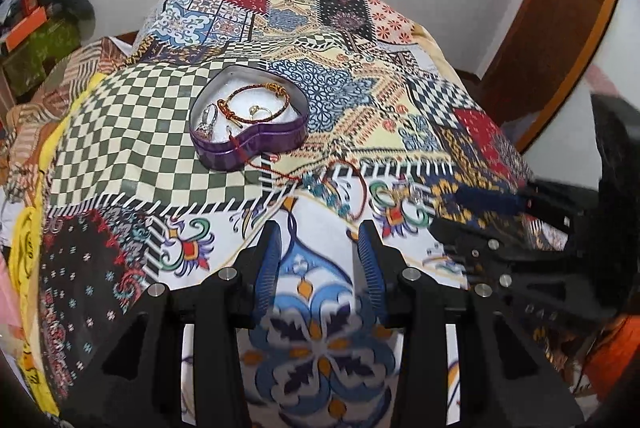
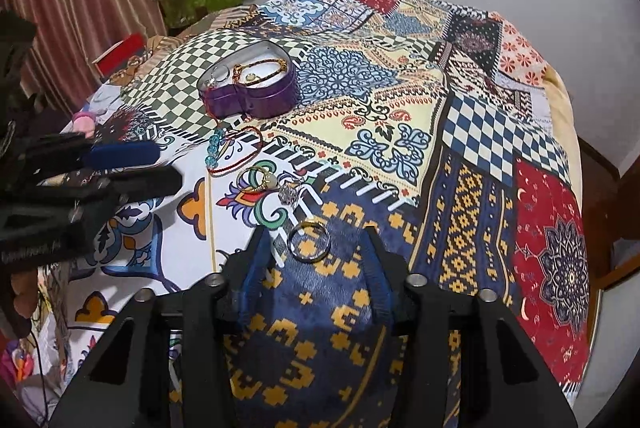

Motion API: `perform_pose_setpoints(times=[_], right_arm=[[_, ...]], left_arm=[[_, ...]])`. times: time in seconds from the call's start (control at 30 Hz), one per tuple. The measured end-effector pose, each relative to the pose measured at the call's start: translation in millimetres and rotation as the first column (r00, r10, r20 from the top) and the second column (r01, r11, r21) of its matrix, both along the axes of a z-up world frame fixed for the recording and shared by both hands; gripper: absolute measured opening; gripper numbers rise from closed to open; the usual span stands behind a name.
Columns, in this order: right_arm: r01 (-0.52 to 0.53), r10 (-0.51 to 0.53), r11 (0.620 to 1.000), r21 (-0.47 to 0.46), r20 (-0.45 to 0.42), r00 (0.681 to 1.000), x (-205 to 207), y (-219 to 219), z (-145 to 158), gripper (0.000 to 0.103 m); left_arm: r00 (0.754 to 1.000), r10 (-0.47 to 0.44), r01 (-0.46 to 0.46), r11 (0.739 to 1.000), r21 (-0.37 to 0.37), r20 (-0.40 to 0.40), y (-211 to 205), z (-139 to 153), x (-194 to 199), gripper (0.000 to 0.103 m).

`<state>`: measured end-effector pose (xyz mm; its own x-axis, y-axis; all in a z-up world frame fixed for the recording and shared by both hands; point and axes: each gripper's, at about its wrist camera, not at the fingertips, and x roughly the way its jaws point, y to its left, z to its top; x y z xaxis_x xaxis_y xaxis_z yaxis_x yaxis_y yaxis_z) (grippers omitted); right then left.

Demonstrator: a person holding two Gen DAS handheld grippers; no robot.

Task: Organize jewelry
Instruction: 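Grasp the silver rings with the right tool while the left grasps a thin beaded strand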

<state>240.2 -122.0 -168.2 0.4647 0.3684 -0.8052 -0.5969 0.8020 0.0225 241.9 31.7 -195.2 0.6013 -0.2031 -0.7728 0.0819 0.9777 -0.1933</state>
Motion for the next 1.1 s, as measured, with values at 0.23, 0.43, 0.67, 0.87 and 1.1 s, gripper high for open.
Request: perform_pose_setpoints(times=[0.23, 0.43, 0.67, 0.87, 1.1], right_arm=[[-0.041, 0.041, 0.999, -0.009, 0.028, 0.999, -1, 6, 0, 0.020], [-0.044, 0.044, 0.999, 0.013, 0.026, 0.999, -1, 6, 0, 0.020], [-0.025, 0.025, 0.999, 0.028, 0.020, 1.000, 3, 5, 4, 0.020], [0.001, -0.002, 0.999, 0.048, 0.033, 0.999, 4, 1, 15, 0.020], [0.015, -0.019, 0.998, 0.064, 0.062, 0.998, 0, 2, 31, 0.020]], left_arm=[[1.000, 0.022, -0.021, 0.998, -0.056, 0.010, 1, -4, 18, 0.039], [0.999, 0.033, -0.034, 0.999, -0.041, -0.006, -5, -14, 28, 0.023], [0.999, 0.051, -0.050, 0.998, -0.047, 0.006, 3, -13, 26, 0.005], [0.999, 0.038, -0.036, 0.998, -0.044, 0.031, 8, -3, 12, 0.005], [0.995, 0.037, -0.038, 0.999, 0.007, 0.098, 9, 24, -5, 0.005]])
